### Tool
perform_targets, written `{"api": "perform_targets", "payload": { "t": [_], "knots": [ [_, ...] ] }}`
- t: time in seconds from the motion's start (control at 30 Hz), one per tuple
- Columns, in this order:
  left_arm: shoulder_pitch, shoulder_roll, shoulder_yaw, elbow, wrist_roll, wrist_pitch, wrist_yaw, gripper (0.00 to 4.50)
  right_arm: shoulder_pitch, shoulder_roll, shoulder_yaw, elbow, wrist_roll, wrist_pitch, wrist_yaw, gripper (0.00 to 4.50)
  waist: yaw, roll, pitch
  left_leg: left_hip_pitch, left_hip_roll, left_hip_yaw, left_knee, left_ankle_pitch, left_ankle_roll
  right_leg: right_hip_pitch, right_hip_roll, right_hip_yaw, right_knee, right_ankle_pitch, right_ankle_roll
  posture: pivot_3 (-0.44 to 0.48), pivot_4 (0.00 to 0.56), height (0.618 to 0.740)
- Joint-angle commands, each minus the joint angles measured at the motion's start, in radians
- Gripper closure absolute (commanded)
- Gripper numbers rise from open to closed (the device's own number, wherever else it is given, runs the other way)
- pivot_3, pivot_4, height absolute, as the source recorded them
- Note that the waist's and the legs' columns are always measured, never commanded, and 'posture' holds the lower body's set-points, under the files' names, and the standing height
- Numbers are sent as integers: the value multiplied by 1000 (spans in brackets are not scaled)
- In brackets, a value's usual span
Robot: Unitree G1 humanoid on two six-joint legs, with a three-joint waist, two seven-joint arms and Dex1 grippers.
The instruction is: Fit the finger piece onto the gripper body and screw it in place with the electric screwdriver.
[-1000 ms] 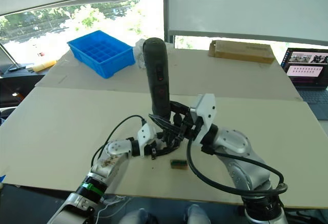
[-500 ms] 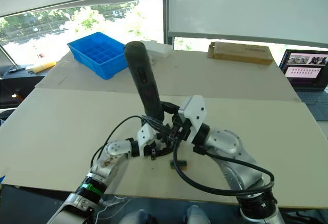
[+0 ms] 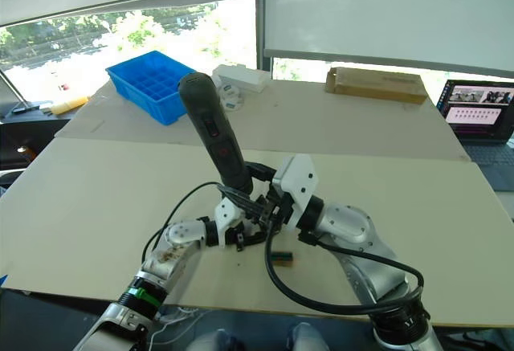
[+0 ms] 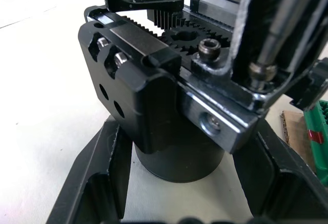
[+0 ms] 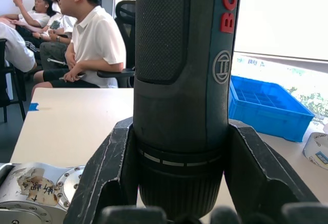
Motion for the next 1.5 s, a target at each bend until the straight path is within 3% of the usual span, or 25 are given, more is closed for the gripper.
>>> {"api": "perform_targets", "payload": {
  "t": [0.03,1.07,1.3,1.5],
  "knots": [
    [23,11,-32,5,10,26,-30,2228,53,6,4,62,7,78,-16,2584,0,-1,-1,0,0,0,0,0,0,0,0,0,0,0,0,0,150,740],
    [9,13,-33,9,10,39,-33,2228,50,-19,-8,62,-30,44,-3,2584,2,0,-8,2,0,0,-6,1,-1,1,-4,0,-2,-1,-1,0,150,740],
    [4,15,-33,21,16,28,-29,2228,-3,-36,-54,18,11,45,44,2584,2,1,-7,2,0,0,-6,1,-1,0,-4,-1,-2,-1,-1,0,150,740],
    [3,29,-26,74,35,-16,-18,2228,-111,-32,-176,-50,160,55,61,2584,2,1,-5,-2,0,0,-6,1,-1,-3,-6,-2,-2,-1,-2,0,150,740]
  ]
}}
